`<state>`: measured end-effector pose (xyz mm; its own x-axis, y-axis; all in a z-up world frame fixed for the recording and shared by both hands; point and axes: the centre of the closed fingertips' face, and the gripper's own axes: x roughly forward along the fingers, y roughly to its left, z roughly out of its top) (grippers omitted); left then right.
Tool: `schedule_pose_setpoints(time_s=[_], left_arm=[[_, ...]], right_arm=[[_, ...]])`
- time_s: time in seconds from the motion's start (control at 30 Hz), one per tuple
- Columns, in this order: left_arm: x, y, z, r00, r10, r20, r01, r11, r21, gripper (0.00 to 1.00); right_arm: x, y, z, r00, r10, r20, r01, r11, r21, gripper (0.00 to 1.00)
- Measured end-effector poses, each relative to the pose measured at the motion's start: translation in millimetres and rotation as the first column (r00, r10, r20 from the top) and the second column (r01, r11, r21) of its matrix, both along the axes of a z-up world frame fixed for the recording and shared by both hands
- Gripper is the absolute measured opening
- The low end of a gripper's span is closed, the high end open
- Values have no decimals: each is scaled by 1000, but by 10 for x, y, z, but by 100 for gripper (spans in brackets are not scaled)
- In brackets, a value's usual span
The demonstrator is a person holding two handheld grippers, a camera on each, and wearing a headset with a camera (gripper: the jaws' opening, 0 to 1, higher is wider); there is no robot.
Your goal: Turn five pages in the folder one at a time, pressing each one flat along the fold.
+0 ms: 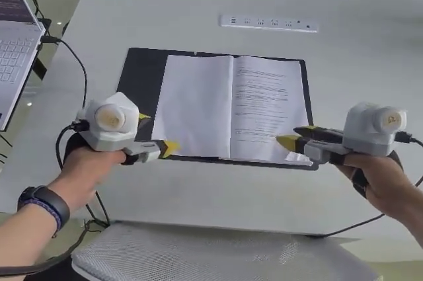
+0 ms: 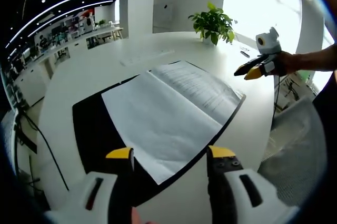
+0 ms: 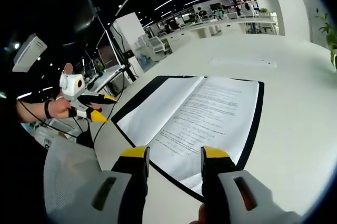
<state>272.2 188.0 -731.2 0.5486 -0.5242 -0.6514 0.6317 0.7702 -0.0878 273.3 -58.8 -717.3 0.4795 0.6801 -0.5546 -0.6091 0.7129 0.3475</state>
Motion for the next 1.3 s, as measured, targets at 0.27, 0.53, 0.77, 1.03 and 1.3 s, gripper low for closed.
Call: schedule_pose_setpoints(time_s=[0.27, 0.53, 0.77, 1.03, 1.3], left_arm=[[-5, 50, 208, 999, 18, 36, -17, 1000, -21, 60], [-130, 77, 331, 998, 35, 60, -34, 999, -24, 65], [-278, 139, 326, 996, 71, 45, -69, 997, -38, 69], [-328, 147, 348, 993, 112, 38, -110, 992, -60, 70], [-300, 99, 379, 993, 110, 41, -107, 992, -63, 70]], right_arm=[[-62, -225, 152, 999, -25, 46, 26, 999, -31, 50], [-259, -311, 134, 998, -27, 55, 30, 998, -58, 57], [-424, -337, 79, 999, -29, 44, 32, 996, -78, 62], [-446, -333, 61, 999, -34, 42, 36, 997, -72, 64], [-445, -377, 74, 998, -28, 50, 33, 996, -86, 65]])
